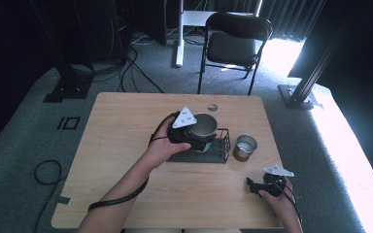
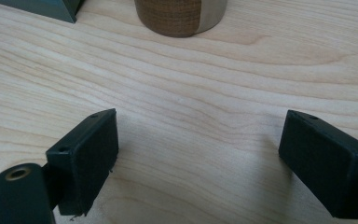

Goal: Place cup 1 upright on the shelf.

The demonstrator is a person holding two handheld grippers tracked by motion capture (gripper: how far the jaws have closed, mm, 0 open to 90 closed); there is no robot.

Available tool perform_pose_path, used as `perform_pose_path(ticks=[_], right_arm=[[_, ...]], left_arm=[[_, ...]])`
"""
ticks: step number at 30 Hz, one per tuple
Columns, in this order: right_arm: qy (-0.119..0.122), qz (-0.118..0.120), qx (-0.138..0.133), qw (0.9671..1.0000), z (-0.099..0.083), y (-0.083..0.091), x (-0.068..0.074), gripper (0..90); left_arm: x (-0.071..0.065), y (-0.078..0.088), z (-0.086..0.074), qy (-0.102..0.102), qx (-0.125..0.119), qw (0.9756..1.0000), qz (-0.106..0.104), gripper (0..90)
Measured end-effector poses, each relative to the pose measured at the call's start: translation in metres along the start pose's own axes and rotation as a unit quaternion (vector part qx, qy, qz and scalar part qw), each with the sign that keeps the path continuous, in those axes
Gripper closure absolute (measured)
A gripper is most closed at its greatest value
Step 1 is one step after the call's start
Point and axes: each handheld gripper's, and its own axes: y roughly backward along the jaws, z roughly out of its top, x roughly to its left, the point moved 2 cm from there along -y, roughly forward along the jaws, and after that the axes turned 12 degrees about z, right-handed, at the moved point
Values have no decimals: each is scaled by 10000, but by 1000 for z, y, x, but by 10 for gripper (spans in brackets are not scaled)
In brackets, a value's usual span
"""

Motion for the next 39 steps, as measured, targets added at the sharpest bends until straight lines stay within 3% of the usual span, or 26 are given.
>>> perform_pose_path(ticks=[7, 13, 21, 33, 39], right_arm=[[0, 0, 0, 10000, 0, 0, 0, 114], [1, 1, 0, 10000, 0, 0, 0, 114], [-3, 2, 2, 10000, 0, 0, 0, 114], [1, 2, 5, 10000, 0, 0, 0, 114], [0, 3, 5, 10000, 0, 0, 0, 114]], left_arm=[[17, 0, -4, 183, -32, 9991, 391, 137], [30, 0, -13, 367, 3, 9965, 757, 137], [49, -3, -28, 689, -28, 9902, 1213, 137], [58, -14, -56, 970, 113, 9844, 1461, 137], [57, -19, -68, 1003, 212, 9834, 1494, 137]])
